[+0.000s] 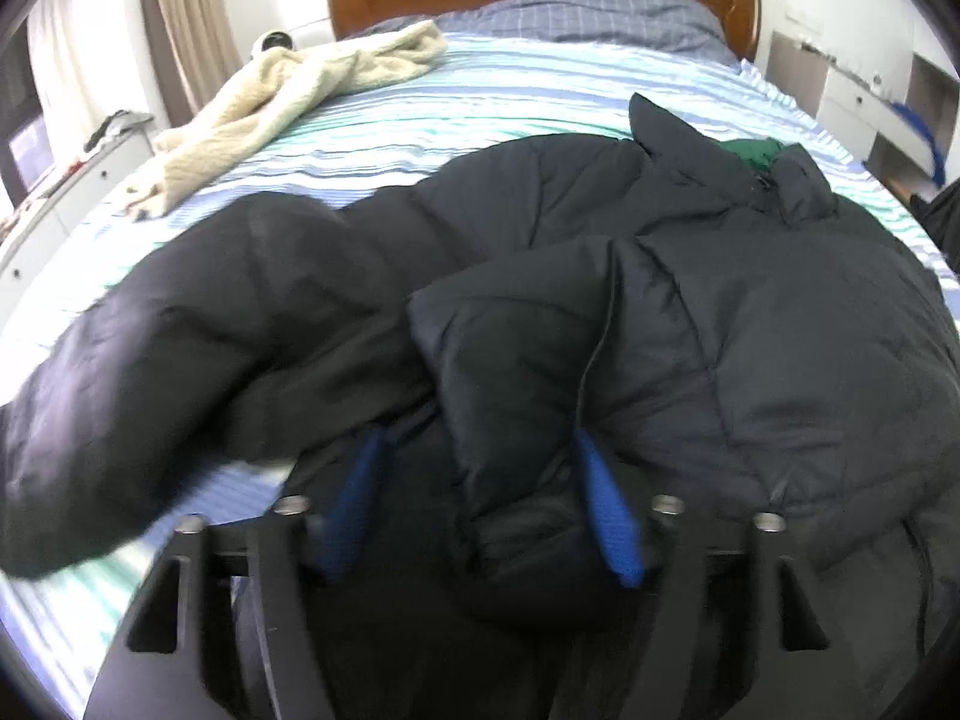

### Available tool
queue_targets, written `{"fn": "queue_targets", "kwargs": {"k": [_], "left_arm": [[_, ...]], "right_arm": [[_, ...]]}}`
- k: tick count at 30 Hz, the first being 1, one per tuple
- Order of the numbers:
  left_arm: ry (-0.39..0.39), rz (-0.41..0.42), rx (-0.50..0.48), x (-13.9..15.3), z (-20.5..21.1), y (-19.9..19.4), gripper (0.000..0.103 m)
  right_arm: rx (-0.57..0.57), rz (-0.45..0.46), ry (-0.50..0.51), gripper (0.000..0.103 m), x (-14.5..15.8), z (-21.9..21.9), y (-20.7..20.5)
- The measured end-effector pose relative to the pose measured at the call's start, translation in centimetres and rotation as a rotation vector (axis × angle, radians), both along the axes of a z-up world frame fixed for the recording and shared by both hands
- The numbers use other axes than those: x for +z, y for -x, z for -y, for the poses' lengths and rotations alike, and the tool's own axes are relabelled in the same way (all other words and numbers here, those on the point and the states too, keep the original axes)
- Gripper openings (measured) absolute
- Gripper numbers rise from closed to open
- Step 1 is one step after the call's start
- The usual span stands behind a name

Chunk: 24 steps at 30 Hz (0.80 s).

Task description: Fold large clothes

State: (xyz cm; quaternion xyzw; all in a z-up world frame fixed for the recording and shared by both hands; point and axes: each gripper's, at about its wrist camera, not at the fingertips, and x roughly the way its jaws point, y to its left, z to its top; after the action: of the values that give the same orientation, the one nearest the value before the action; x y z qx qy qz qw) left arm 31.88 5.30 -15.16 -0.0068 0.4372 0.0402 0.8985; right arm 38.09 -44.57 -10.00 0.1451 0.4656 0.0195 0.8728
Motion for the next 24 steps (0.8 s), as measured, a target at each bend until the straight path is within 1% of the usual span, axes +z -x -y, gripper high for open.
{"fn": "queue_targets", "kwargs": {"k": [1, 2, 3, 4, 5, 6, 7, 9, 12, 14, 16, 17, 19, 21, 22, 23, 24], "left_arm": [[0.027, -0.001, -0.009, 0.5, -0.3, 1.3, 0.079], [0.053, -0.006, -0.018, 1.0, -0.6, 2.9, 0.082], [0.073, -0.009, -0.026, 1.3, -0.8, 4.1, 0.087], [0.098, -0.003, -0.039, 1.8, -0.9, 6.0, 0.089], [0.117, 0.005, -0.053, 2.3, -0.9, 7.8, 0.092], [0.127, 0.011, -0.064, 2.6, -0.9, 9.2, 0.093], [0.131, 0.019, -0.077, 2.8, -0.8, 10.6, 0.093], [0.123, 0.036, -0.092, 3.1, -0.6, 13.6, 0.096], [0.106, 0.029, -0.084, 2.9, -0.6, 16.9, 0.097], [0.102, -0.003, -0.073, 2.4, -1.2, 18.4, 0.097], [0.099, -0.014, -0.063, 2.7, -1.6, 19.4, 0.097], [0.091, 0.001, -0.057, 3.3, -2.0, 20.1, 0.097], [0.066, 0.044, -0.042, 4.8, -2.9, 20.9, 0.097], [0.050, 0.084, -0.015, 6.0, -4.2, 21.7, 0.100], [0.053, 0.098, 0.003, 6.4, -5.1, 21.9, 0.101], [0.072, 0.110, 0.025, 6.7, -6.6, 21.7, 0.101], [0.087, 0.108, 0.043, 6.5, -7.6, 21.5, 0.101]], "right_arm": [[0.013, 0.027, -0.002, 0.045, 0.9, -0.5, 1.5], [0.027, 0.059, 0.006, 0.046, 2.0, -1.1, 3.3], [0.042, 0.099, 0.021, 0.051, 3.3, -1.8, 5.7], [0.049, 0.125, 0.026, 0.058, 4.0, -2.2, 7.3], [0.058, 0.153, 0.029, 0.060, 4.7, -2.8, 9.3], [0.069, 0.170, 0.026, 0.061, 5.2, -3.2, 10.9], [0.078, 0.178, 0.025, 0.061, 5.4, -3.7, 11.7], [0.096, 0.207, 0.037, 0.061, 5.9, -5.4, 14.8], [0.132, 0.242, 0.081, 0.061, 5.9, -7.5, 17.9], [0.177, 0.237, 0.113, 0.062, 4.9, -9.6, 18.6], [0.223, 0.199, 0.160, 0.062, 3.3, -11.6, 19.2], [0.231, 0.180, 0.161, 0.062, 2.6, -12.1, 19.7], [0.233, 0.149, 0.131, 0.062, 1.6, -12.6, 20.4], [0.227, 0.131, 0.124, 0.062, 0.9, -12.6, 20.9], [0.221, 0.130, 0.127, 0.062, 0.7, -12.6, 20.9], [0.216, 0.132, 0.128, 0.062, 0.5, -12.4, 21.1], [0.212, 0.133, 0.127, 0.062, 0.4, -12.3, 21.2]]}}
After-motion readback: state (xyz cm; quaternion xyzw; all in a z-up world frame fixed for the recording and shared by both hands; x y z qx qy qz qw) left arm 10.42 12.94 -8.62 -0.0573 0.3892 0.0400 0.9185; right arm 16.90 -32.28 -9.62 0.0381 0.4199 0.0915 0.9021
